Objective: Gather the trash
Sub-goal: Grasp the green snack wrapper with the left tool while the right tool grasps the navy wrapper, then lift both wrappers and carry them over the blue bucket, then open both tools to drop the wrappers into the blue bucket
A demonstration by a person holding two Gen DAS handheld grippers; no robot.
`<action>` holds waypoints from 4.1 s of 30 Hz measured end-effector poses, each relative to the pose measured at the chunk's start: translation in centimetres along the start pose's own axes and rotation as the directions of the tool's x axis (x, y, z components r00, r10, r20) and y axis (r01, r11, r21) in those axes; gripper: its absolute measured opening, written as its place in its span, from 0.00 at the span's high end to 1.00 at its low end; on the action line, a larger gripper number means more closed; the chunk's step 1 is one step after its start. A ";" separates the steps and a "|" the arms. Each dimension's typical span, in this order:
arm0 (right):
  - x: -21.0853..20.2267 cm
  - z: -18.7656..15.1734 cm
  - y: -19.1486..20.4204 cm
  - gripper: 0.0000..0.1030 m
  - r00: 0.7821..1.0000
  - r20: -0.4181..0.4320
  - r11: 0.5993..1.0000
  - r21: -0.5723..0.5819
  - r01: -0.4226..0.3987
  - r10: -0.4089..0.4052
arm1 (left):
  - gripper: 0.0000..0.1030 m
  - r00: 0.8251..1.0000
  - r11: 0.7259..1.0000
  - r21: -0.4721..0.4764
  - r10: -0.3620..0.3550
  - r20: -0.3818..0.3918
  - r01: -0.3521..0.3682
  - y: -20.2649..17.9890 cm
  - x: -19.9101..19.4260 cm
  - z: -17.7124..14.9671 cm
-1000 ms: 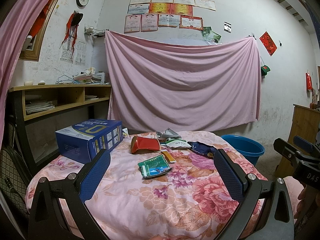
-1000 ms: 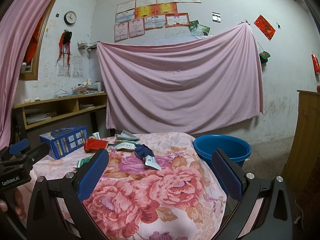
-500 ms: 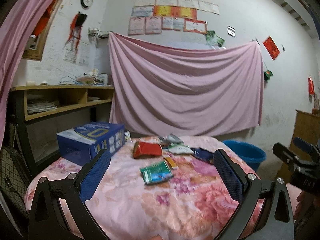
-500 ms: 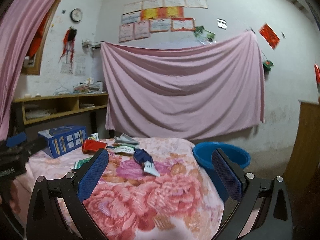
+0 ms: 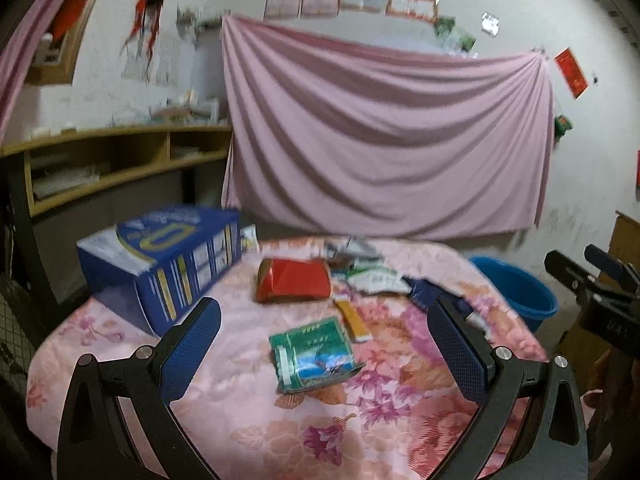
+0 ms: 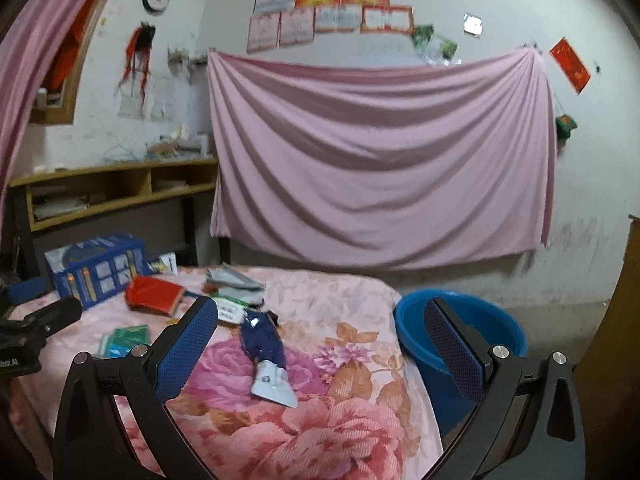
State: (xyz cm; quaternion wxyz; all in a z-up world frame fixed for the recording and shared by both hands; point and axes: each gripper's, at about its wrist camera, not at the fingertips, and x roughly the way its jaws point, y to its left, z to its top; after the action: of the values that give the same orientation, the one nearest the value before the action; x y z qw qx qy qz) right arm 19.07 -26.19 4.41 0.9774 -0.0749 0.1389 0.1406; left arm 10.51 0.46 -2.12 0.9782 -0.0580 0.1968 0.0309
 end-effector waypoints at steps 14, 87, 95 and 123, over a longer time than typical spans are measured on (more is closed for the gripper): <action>9.1 -1.2 -0.4 0.00 0.919 -0.368 0.988 -0.011 -0.155 0.140 | 0.02 0.951 0.995 -0.098 -0.003 -0.310 -0.028 1.6 6.9 -0.2; 2.5 8.4 -16.4 0.68 0.954 0.300 1.000 0.024 0.019 -0.026 | 0.39 0.848 0.909 0.171 -0.416 0.330 0.380 -20.4 9.2 16.1; 5.0 5.3 -21.6 0.67 0.967 0.231 0.991 0.099 0.085 -0.106 | 0.39 0.858 0.876 0.180 -0.477 0.193 0.447 -25.8 16.2 14.7; 12.4 -2.8 -26.1 0.61 0.946 -0.322 0.949 0.282 0.141 -0.045 | 0.38 0.795 0.883 -0.016 -0.430 -0.429 0.469 -32.8 31.2 12.3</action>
State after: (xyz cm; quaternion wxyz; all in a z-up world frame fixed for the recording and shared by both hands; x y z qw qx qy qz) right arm 37.53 -48.36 0.93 0.9486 0.0471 0.3076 0.0573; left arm 46.64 -29.36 0.40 0.8933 -0.0638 0.3841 -0.2245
